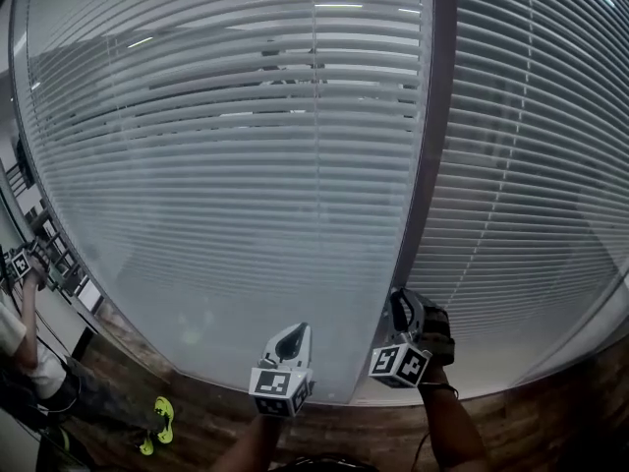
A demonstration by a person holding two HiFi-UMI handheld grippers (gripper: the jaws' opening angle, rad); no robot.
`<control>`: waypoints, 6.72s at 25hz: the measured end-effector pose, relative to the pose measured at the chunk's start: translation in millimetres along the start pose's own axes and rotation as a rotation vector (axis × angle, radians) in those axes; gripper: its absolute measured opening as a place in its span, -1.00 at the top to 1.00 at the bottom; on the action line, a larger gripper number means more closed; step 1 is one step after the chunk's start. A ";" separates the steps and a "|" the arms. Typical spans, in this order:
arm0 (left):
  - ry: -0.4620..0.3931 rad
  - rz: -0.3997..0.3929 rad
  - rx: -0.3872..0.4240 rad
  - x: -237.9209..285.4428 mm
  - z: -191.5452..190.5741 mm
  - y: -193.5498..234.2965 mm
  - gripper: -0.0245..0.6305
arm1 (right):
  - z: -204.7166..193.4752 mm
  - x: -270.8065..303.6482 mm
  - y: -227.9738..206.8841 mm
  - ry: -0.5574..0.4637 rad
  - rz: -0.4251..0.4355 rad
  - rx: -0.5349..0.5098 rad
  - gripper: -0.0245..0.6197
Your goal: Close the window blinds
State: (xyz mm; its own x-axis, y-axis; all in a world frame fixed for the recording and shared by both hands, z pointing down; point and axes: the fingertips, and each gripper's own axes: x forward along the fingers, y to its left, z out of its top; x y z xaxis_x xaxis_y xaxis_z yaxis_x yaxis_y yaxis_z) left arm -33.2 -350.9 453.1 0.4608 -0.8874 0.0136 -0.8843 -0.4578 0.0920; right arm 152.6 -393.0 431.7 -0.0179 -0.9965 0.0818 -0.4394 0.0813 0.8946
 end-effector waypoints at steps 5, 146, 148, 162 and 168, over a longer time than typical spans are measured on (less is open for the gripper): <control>-0.004 -0.006 0.007 0.9 -1.5 0.7 0.93 | -0.9 0.4 3.6 0.011 0.019 -0.269 0.54; 0.120 -0.015 0.021 -132.8 -68.9 -39.5 0.93 | -4.0 -187.3 86.7 -0.124 0.102 0.976 0.91; 0.122 0.003 0.013 -149.8 -69.6 -34.3 0.93 | 0.9 -204.6 89.7 -0.111 0.107 0.990 0.91; 0.136 -0.042 0.016 -262.6 -76.6 -72.9 0.93 | 24.6 -325.3 123.1 -0.072 0.132 1.012 0.91; 0.146 -0.036 0.067 -295.4 -78.9 -89.6 0.93 | 30.6 -358.8 123.9 -0.078 0.151 1.009 0.91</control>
State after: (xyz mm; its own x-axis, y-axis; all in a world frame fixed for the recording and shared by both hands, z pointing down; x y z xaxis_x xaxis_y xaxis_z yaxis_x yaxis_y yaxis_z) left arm -84.2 -43.5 519.4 0.4941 -0.8552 0.1566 -0.8678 -0.4961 0.0282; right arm 77.1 -26.0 499.8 -0.1782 -0.9787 0.1024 -0.9784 0.1873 0.0876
